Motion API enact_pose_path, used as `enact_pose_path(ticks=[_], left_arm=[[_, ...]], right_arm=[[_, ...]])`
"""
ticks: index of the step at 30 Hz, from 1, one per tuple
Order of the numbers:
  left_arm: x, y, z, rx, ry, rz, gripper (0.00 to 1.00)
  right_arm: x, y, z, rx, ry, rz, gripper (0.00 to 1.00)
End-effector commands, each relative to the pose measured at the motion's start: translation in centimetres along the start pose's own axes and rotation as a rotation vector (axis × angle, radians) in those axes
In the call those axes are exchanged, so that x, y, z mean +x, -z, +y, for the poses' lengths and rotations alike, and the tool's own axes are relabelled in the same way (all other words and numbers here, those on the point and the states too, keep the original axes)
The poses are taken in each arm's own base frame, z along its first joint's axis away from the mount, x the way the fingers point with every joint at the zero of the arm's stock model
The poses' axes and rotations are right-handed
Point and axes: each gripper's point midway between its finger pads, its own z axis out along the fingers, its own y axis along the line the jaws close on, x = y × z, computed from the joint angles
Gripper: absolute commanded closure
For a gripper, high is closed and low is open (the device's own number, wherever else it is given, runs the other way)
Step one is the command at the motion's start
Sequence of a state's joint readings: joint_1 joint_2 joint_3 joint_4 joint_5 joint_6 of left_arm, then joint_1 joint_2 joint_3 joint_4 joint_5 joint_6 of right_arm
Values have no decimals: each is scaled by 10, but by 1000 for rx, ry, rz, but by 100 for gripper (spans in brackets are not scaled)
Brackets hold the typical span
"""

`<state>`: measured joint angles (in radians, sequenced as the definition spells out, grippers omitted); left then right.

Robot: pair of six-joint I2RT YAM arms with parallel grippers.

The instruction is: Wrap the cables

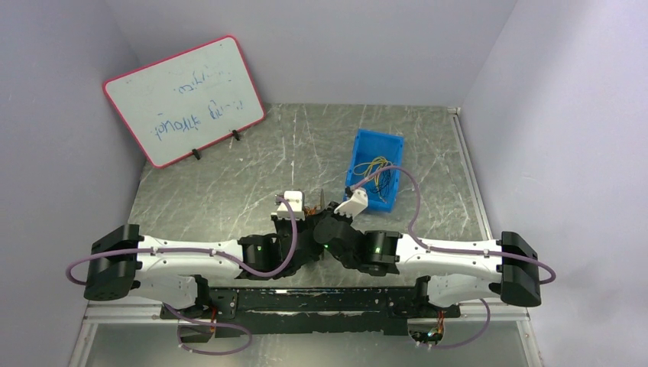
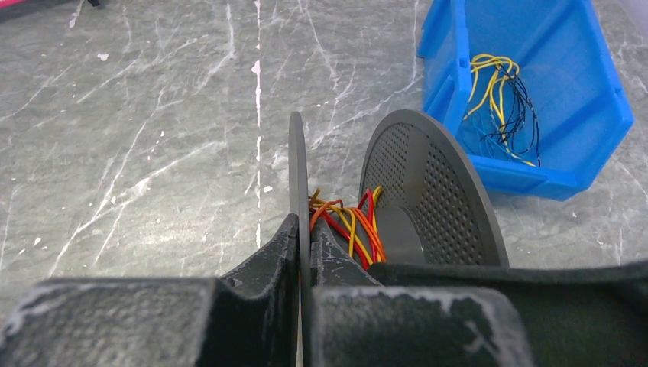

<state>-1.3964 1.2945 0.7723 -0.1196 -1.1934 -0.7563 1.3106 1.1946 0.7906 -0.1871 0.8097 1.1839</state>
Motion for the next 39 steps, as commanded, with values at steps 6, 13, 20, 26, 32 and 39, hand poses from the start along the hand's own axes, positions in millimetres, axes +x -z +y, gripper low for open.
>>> enact_pose_path(ticks=[6,13,20,26,32,39], left_arm=[[23,20,-10,100,-85,64,93],[22,21,-13,110,-85,63,93],[24,22,-13,108,-85,67,93],[24,23,-12,100,-80,72,93],[19,23,-10,92,-81,60,93],[6,19,-12,108,-57,47,93]], right_arm=[[-58,-27,-66,299,-80,-268,99],[-66,-33,-75,376,-113,-311,89],[-72,-43,-74,384,-133,-328,80],[-79,-44,-69,375,-137,-334,74],[-89,-35,-66,346,-141,-344,71],[-100,-23,-63,319,-123,-343,68]])
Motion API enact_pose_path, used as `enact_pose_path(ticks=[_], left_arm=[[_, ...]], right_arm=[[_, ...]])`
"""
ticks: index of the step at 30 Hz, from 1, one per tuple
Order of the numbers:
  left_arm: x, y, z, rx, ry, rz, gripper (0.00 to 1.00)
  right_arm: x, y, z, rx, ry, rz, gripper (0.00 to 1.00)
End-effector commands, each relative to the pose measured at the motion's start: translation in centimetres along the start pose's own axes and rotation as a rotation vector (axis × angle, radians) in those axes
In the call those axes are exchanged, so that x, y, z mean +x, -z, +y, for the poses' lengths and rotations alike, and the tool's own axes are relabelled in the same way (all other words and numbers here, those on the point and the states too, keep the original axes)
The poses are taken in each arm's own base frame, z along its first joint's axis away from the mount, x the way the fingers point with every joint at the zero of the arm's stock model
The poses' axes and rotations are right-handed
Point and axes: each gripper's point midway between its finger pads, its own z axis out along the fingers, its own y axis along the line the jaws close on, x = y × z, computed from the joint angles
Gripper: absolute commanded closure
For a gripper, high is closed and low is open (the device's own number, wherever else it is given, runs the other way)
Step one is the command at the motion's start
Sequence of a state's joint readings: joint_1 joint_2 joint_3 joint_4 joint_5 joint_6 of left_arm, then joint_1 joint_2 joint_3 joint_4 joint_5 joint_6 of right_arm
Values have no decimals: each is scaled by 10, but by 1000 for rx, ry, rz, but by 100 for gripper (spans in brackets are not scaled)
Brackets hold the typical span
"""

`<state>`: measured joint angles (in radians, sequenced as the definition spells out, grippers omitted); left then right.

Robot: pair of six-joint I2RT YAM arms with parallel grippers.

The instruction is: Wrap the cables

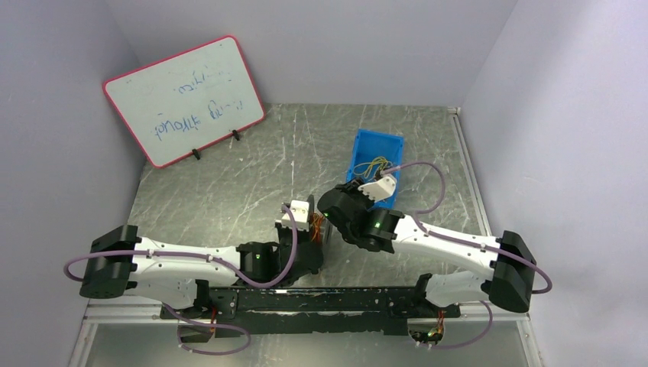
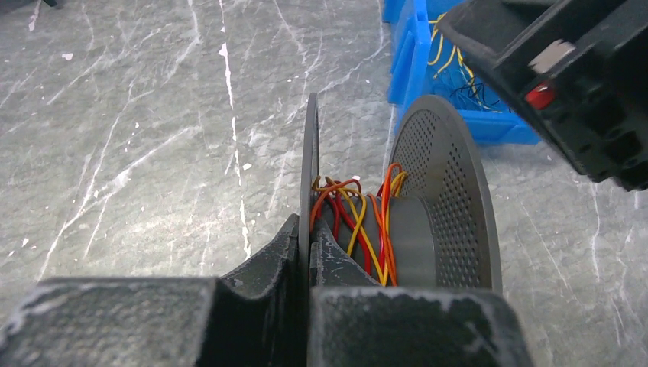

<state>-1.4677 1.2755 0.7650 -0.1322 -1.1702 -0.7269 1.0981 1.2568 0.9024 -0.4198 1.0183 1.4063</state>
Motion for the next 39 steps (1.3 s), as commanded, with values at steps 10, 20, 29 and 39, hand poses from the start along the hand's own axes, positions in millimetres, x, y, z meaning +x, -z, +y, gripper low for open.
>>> enact_pose_path(ticks=[10,20,29,39], left_arm=[[-25,-16,4,73,79,3,93],[-49,-39,16,108,184,1,93],[-57,-70,38,113,300,21,93],[-56,-103,67,169,527,73,93]], right_arm=[[-39,16,-9,-39,71,-61,63],[-39,23,-22,-65,133,-28,60],[-42,27,-39,-62,146,-18,60],[-41,32,-54,-67,148,8,60]])
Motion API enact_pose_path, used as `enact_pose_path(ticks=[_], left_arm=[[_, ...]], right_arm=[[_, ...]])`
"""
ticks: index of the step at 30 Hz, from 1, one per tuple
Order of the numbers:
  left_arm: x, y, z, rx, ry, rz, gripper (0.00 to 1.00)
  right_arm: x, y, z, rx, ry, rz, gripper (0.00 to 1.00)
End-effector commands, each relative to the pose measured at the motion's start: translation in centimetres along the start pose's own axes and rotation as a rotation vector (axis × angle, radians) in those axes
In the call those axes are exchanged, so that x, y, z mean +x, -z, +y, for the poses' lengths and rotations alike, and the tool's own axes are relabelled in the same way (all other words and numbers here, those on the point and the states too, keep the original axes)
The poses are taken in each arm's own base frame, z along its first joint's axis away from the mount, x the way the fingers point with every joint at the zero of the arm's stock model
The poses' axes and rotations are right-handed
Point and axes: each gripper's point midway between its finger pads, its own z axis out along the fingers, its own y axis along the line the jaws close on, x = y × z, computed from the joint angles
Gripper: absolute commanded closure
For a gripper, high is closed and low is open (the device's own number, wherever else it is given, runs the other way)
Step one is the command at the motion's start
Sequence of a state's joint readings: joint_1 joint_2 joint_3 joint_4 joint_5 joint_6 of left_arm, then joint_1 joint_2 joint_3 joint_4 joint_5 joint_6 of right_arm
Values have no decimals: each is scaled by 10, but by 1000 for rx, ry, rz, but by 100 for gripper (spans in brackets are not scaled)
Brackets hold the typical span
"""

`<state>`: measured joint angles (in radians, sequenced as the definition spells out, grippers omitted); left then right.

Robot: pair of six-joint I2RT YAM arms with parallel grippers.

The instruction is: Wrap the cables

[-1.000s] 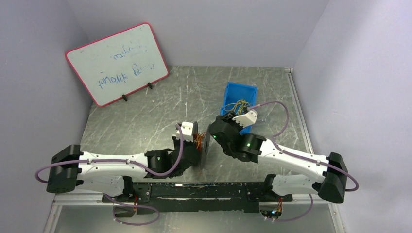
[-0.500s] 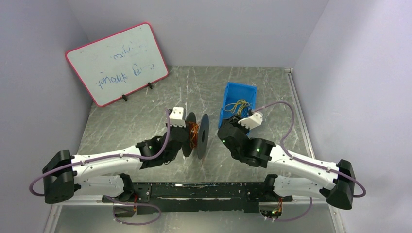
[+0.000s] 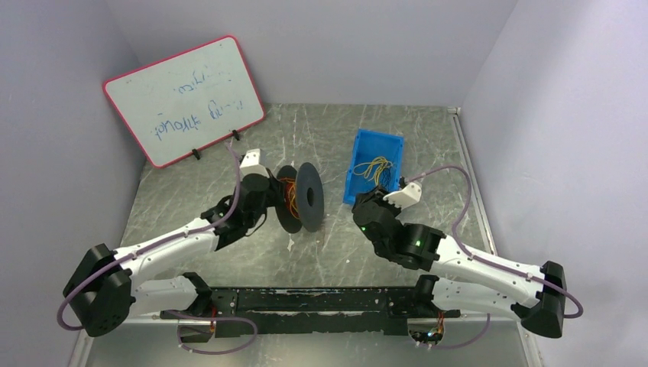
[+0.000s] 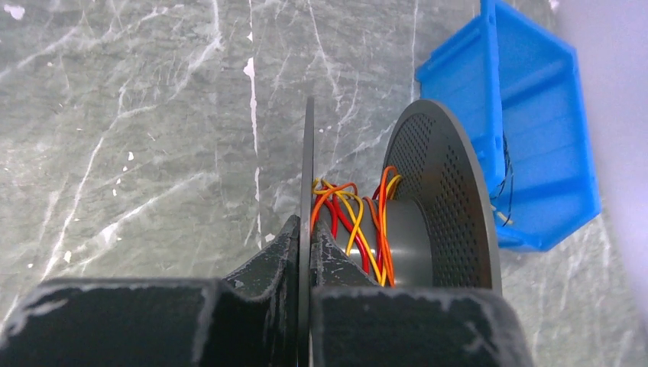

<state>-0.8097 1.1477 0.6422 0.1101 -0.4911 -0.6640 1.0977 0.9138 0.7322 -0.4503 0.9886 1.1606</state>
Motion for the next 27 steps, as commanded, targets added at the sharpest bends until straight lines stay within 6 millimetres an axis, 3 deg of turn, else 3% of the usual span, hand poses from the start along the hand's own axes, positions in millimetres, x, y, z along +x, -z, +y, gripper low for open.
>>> enact_pose_path(ticks=[1,11,21,27], left_arm=[[-24,-7,-22,166,220,-20,93],[-13,-32,7,210,443,63,93],[5,-59,13,183,558,128,92],[14,-74,17,152,562,154,84]], right_arm=[[0,3,-14,15,22,3,60],[2,7,-24,4,8,18,60],[6,7,-29,-5,15,26,60],[7,7,-29,-11,17,25,60]])
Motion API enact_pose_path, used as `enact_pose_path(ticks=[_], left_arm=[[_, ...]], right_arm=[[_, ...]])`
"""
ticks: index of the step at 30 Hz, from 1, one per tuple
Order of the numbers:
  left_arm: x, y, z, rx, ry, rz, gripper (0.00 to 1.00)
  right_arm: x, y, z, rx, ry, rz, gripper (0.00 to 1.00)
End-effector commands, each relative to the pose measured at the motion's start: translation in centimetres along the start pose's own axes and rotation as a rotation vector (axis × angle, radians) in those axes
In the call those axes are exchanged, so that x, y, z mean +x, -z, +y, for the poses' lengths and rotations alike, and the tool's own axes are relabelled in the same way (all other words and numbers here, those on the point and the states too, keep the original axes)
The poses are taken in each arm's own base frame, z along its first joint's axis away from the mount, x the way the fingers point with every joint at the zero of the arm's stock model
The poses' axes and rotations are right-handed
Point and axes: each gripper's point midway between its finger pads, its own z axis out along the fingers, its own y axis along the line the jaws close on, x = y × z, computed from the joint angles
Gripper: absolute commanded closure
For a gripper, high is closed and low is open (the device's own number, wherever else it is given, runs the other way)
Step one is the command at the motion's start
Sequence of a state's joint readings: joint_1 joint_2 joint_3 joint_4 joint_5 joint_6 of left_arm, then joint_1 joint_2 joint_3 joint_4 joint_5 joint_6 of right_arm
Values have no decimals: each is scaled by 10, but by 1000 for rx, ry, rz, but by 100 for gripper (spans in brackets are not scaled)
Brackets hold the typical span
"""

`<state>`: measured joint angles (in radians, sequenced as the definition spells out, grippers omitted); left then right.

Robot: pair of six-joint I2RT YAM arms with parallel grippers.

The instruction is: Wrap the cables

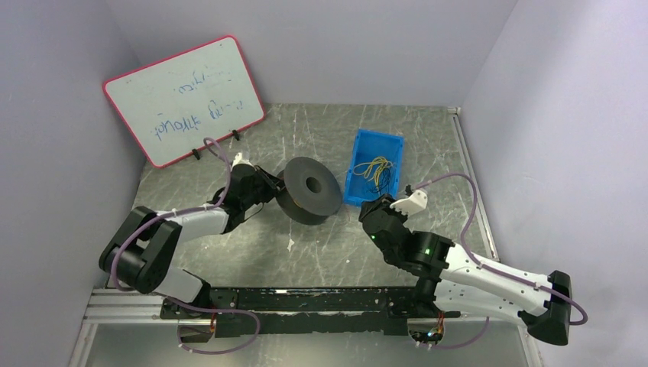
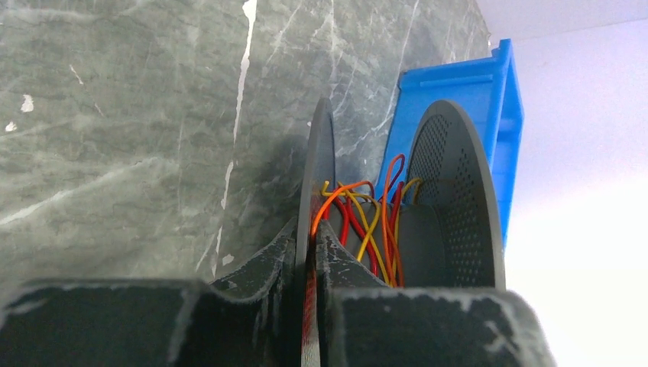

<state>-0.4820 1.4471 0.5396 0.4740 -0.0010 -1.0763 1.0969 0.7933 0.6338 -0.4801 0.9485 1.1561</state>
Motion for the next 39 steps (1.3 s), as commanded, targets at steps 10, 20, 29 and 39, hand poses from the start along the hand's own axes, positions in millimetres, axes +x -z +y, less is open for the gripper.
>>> enact_pose_path(ticks=[10,20,29,39], left_arm=[[-3,-18,-9,27,19,8,79],[5,-15,7,-17,-12,32,73],[8,-6,21,-53,-39,36,69],[3,10,44,-143,-57,28,59]], right_arm=[[-5,1,-5,2,10,-23,59],[-1,-2,0,-2,23,-12,59],[3,-2,3,-7,26,5,59],[7,-5,13,-20,42,20,59]])
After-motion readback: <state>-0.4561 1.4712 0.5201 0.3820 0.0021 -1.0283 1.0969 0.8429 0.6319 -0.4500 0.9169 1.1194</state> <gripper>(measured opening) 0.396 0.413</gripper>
